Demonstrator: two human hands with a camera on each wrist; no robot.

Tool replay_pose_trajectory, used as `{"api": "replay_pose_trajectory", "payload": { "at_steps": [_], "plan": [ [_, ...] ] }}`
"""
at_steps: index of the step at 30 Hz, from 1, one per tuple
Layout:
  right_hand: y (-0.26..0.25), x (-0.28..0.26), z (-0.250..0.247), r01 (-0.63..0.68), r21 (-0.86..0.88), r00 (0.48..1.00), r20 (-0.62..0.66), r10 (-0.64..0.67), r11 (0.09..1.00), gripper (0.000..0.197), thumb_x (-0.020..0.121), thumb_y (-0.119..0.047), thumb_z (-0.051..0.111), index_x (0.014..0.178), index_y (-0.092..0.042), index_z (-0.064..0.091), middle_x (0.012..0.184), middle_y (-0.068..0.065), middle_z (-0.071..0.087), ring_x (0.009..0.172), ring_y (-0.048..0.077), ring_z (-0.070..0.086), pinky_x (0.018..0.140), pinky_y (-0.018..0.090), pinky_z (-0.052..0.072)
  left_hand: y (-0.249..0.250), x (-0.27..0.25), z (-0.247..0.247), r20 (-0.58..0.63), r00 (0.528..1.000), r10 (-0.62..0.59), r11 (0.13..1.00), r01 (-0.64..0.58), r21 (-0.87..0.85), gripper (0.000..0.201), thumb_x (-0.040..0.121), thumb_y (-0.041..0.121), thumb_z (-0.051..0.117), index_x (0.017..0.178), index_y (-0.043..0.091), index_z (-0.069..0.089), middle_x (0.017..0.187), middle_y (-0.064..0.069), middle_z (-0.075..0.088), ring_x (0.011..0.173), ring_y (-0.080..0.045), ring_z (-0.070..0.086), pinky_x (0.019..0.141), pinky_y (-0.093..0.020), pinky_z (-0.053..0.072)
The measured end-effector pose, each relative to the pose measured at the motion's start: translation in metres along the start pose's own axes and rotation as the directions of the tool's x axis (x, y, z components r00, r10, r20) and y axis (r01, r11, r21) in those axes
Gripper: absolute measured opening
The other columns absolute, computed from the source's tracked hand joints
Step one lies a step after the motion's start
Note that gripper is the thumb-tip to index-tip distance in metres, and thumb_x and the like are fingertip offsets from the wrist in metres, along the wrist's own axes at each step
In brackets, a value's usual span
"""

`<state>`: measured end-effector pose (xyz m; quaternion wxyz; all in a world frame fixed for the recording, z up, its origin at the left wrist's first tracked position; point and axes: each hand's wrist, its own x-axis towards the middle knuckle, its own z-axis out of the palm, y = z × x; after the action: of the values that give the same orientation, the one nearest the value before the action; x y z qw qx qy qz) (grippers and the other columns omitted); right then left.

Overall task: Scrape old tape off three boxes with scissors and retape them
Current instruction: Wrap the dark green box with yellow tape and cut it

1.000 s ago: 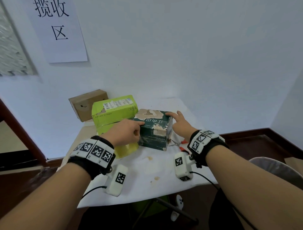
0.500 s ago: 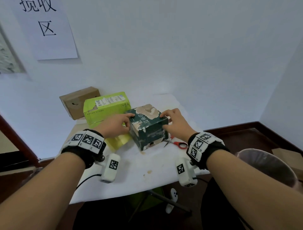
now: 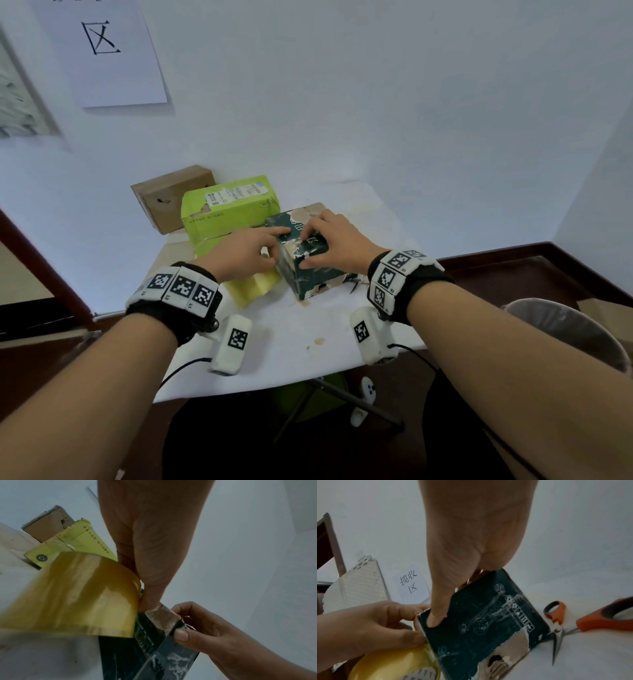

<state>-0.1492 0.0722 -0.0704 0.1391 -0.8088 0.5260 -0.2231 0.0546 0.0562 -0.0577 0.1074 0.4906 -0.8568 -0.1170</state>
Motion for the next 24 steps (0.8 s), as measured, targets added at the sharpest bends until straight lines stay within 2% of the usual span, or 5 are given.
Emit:
{"api": "replay_pose_trajectory", "payload": {
  "at_steps": [1,6,11,16,24],
  "plan": [
    [0.0007,-0.0003,-0.0007,0.0,0.03,1.0,-0.006,0.0,1.0,0.044,0.073,-0.039,0.078,0.109,-0.021,0.059,0.109,-0.002,0.044,0.11,0.02,0.043,0.097,0.035,0.038,-0.0008,0.0013,-0.0004,0.008,1.0,-0.006,1.0,0.006,0.004,0.014,0.083,0.011,0.063,0.07,0.015,0.061,0.145,0.021,0.042,0.061,0.013,0.05,0.058,-0.011,0.035],
    [0.0003,0.0007,0.0007,-0.014,0.045,0.999,-0.04,0.015,0.999,0.042,0.074,-0.042,0.077,0.107,-0.022,0.06,0.114,0.001,0.049,0.107,0.017,0.044,0.092,0.029,0.036,-0.003,0.0039,-0.0015,0.024,1.0,-0.003,1.0,0.003,-0.013,0.012,0.084,0.011,0.064,0.072,0.011,0.063,0.144,0.022,0.042,0.066,0.024,0.047,0.057,-0.008,0.033],
    [0.001,0.0013,0.0035,-0.038,0.049,0.999,-0.033,0.039,0.998,0.044,0.074,-0.049,0.074,0.107,-0.023,0.06,0.117,0.0,0.049,0.109,0.017,0.044,0.092,0.029,0.036,-0.0053,0.0013,-0.0005,0.014,1.0,-0.009,0.999,0.01,-0.053,0.01,0.084,0.011,0.064,0.074,0.008,0.064,0.143,0.024,0.043,0.062,0.02,0.049,0.055,-0.01,0.035],
    [-0.0014,0.0022,0.0041,-0.061,0.037,0.998,-0.019,0.062,0.997,0.045,0.075,-0.053,0.071,0.109,-0.025,0.06,0.121,0.001,0.048,0.115,0.017,0.041,0.097,0.032,0.035,-0.0062,0.0023,-0.0009,0.021,1.0,-0.016,0.998,0.017,-0.065,0.015,0.083,0.012,0.066,0.069,0.015,0.062,0.143,0.025,0.042,0.058,0.007,0.052,0.055,-0.014,0.038],
    [-0.0066,0.0015,0.0066,-0.105,-0.024,0.994,-0.011,0.105,0.994,0.054,0.07,-0.057,0.073,0.112,-0.027,0.054,0.117,-0.005,0.042,0.118,0.018,0.037,0.1,0.036,0.03,-0.0063,0.0023,0.0005,0.022,1.0,-0.006,0.997,0.008,-0.072,0.016,0.083,0.01,0.065,0.069,0.016,0.06,0.144,0.023,0.042,0.061,0.02,0.049,0.056,-0.016,0.035]
  ]
}}
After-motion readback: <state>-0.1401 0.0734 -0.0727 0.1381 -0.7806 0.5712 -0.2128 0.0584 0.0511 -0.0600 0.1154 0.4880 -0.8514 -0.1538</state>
